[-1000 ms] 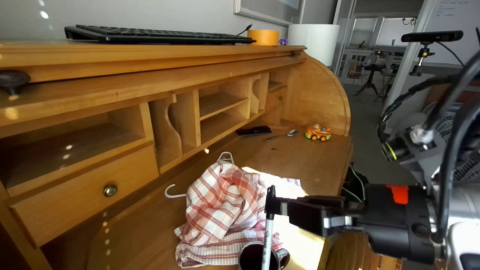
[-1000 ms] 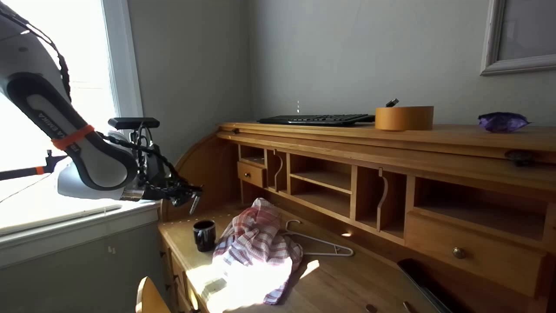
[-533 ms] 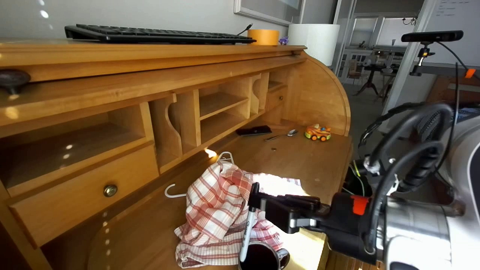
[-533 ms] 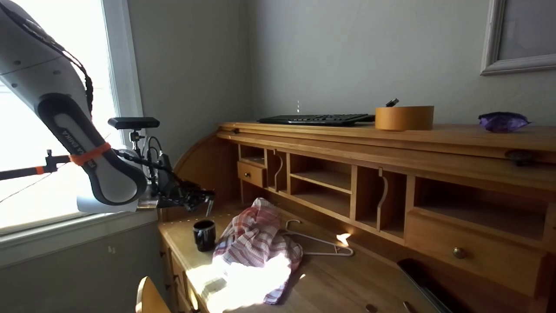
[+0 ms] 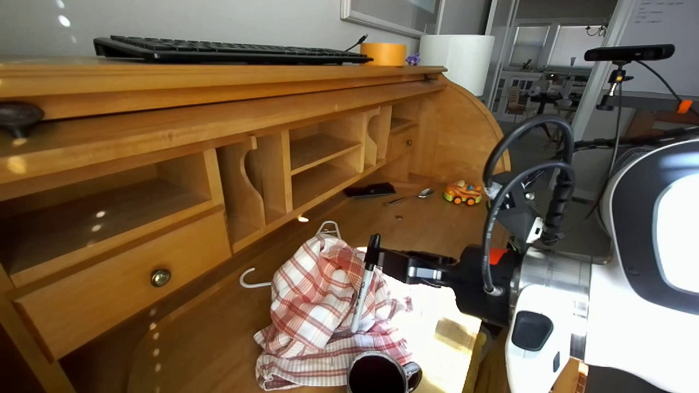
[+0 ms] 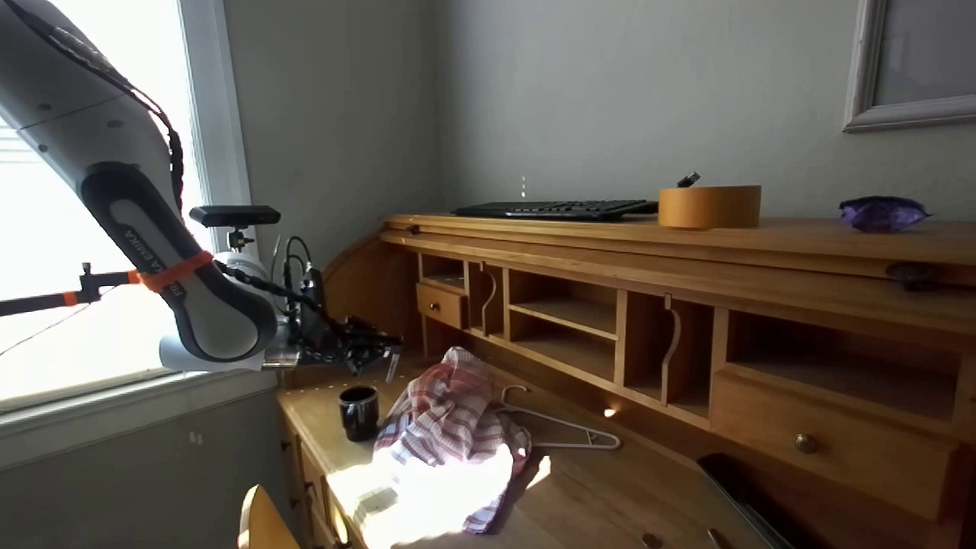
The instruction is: Pick up the marker and put it in the cup
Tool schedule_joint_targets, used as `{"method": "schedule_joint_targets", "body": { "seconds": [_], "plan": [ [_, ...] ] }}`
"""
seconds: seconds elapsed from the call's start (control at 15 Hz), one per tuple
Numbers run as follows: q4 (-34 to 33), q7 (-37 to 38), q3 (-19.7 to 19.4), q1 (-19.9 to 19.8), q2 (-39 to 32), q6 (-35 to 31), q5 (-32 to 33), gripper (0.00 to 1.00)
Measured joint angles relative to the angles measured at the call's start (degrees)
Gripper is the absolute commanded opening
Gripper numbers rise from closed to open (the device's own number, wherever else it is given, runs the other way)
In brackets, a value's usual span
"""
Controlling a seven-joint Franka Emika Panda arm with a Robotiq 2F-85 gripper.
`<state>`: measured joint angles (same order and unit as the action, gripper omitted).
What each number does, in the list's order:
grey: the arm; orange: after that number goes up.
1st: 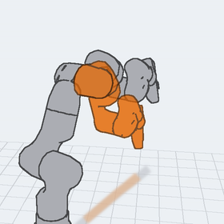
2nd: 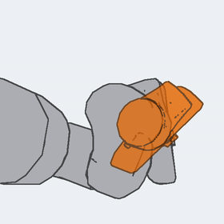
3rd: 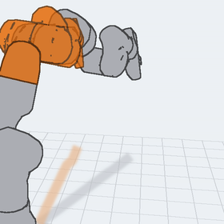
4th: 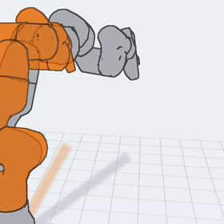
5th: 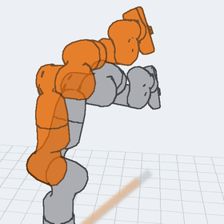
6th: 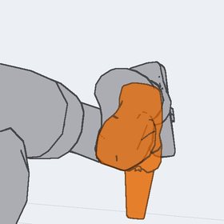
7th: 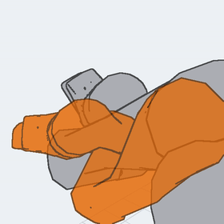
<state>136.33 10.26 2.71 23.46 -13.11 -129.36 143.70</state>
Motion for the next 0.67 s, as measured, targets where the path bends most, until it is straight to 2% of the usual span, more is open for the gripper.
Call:
{"method": "schedule_joint_targets", "body": {
  "seconds": [0.27, 0.67],
  "plan": [
    [-1.27, 1.2, 5.08, -5.62, 0.02, -2.47, 0.0, 0.04],
    [-2.7, 3.02, 8.5, -9.34, 0.93, -8.27, 0.0, 0.04]
  ]
}}
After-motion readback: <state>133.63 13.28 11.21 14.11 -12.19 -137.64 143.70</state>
